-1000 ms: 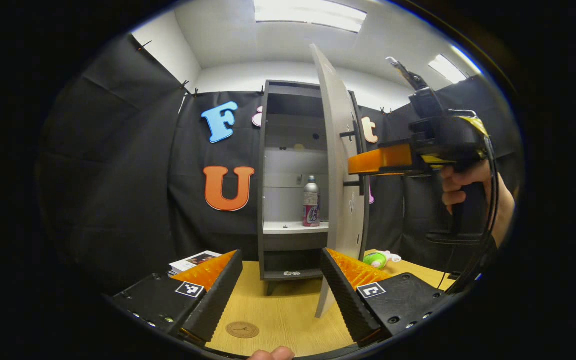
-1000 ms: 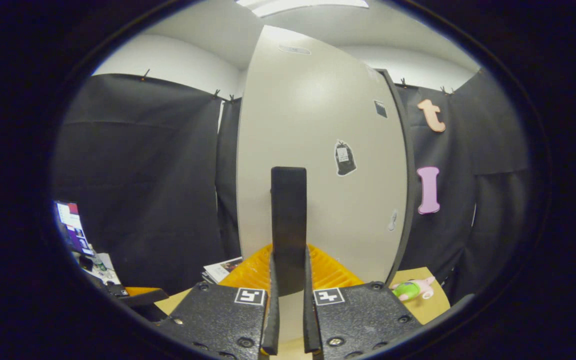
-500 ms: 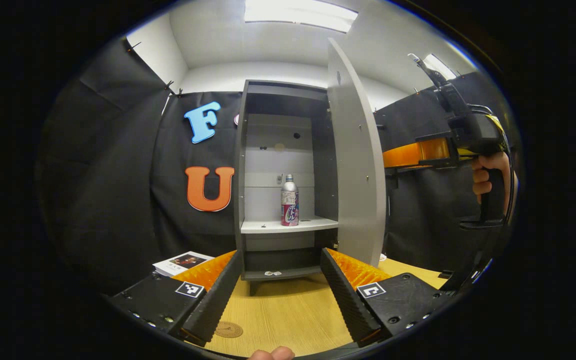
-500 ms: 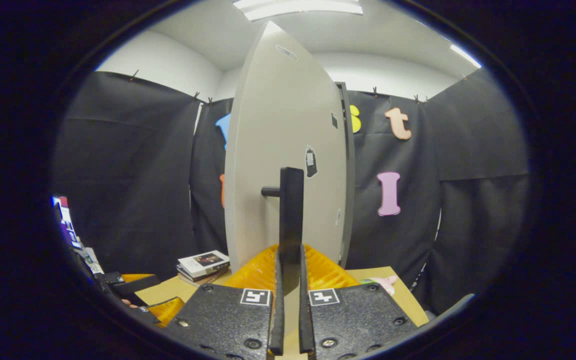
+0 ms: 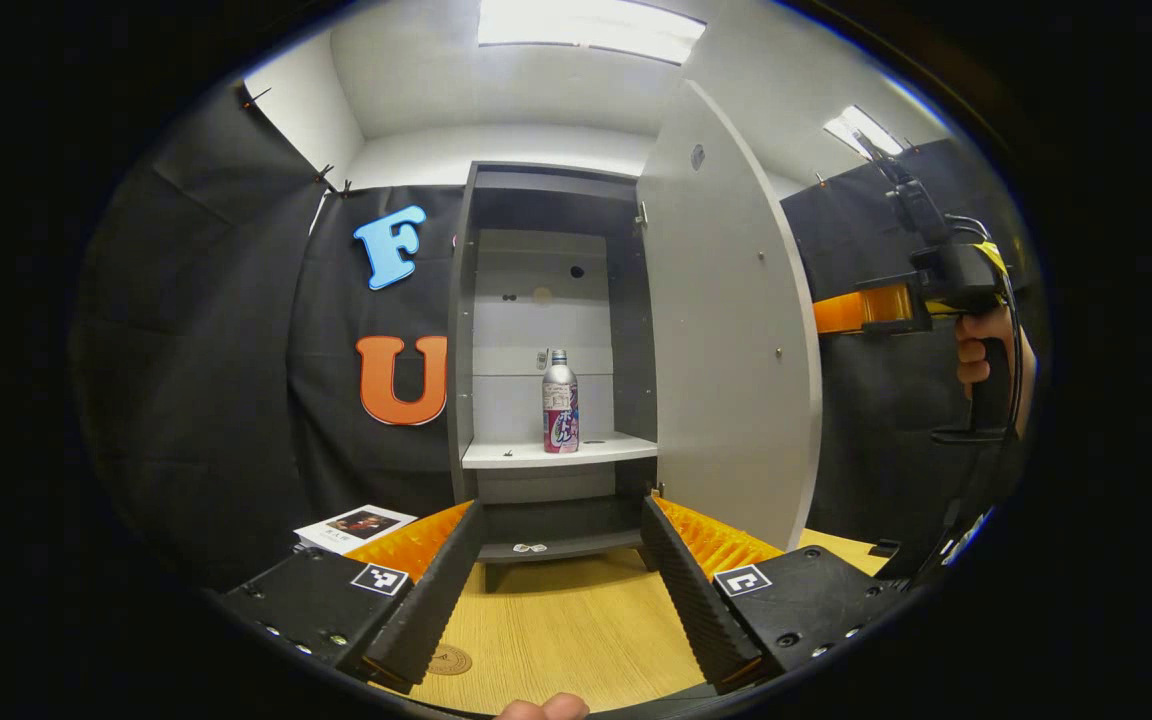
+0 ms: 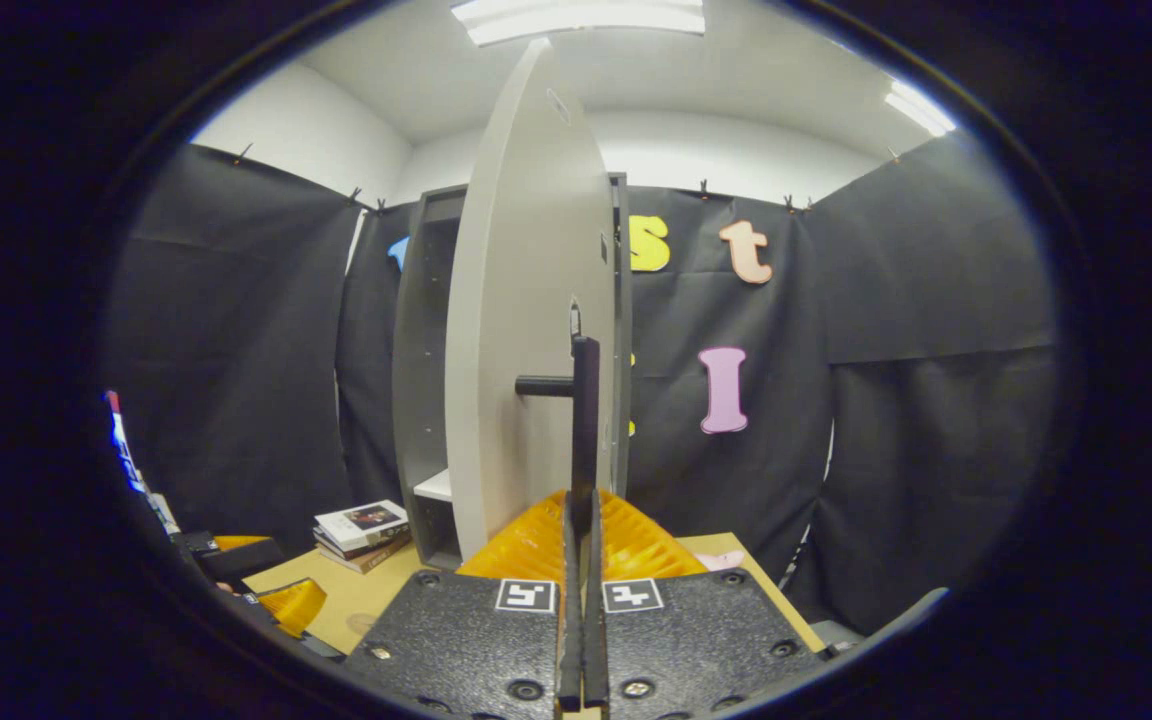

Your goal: Open the cabinet door with the right hand, grasp the bottle in the cabinet with the left hand and place it on the coaster, then close the cabinet door with the right hand.

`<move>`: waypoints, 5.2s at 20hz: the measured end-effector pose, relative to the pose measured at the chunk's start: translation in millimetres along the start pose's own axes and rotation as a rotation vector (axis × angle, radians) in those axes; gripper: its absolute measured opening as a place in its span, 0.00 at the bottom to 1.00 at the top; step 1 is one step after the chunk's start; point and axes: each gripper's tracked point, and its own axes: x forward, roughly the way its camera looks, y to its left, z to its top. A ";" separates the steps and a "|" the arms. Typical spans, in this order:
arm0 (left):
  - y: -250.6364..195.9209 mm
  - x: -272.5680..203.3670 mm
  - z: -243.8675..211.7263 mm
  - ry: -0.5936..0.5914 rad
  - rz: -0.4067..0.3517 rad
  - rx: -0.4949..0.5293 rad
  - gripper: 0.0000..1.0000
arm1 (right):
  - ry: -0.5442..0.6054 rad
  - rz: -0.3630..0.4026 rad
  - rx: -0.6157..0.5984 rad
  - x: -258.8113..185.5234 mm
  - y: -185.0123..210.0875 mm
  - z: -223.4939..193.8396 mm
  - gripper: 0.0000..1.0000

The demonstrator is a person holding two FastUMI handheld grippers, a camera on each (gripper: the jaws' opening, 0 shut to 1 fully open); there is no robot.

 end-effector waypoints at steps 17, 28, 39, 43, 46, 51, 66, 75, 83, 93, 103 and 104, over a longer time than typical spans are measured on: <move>-10.2 8.0 -5.9 0.007 -0.008 0.002 0.95 | -0.017 -0.021 0.010 0.4 -55.3 -2.8 0.04; 2.1 15.4 -8.6 0.012 0.010 -0.017 0.95 | -0.006 -0.023 0.012 -54.7 5.7 -13.2 0.04; 25.0 14.0 -6.0 0.009 0.056 0.001 0.95 | 0.054 0.066 0.004 -16.5 56.2 -69.0 0.43; 28.3 17.6 -3.8 0.008 0.062 0.012 0.95 | 0.048 0.073 0.052 -10.5 58.9 -76.1 0.68; 27.6 26.1 1.3 0.002 0.051 0.021 0.95 | 0.053 0.076 0.092 -6.8 56.3 -80.3 0.81; 28.5 64.7 41.1 -0.080 0.028 0.055 0.95 | 0.053 0.089 0.087 -6.9 59.4 -81.2 0.86; 16.5 282.5 80.1 -0.085 -0.024 -0.018 0.95 | 0.085 0.139 0.132 0.4 78.1 -93.8 0.87; 21.8 369.3 32.2 0.019 0.058 -0.008 0.95 | 0.110 0.118 0.148 6.2 76.9 -98.9 0.87; 25.0 410.0 20.9 0.018 0.066 -0.060 0.95 | 0.125 0.117 0.162 12.1 77.2 -101.4 0.87; 12.3 419.4 24.7 -0.001 0.018 -0.011 0.95 | 0.131 0.125 0.185 13.5 79.4 -103.4 0.86; 21.7 386.9 42.9 -0.026 0.011 -0.061 0.75 | 0.134 0.134 0.187 13.1 80.0 -104.2 0.86; 22.9 376.4 45.7 -0.038 0.010 -0.061 0.75 | 0.134 0.137 0.190 13.0 80.0 -103.5 0.87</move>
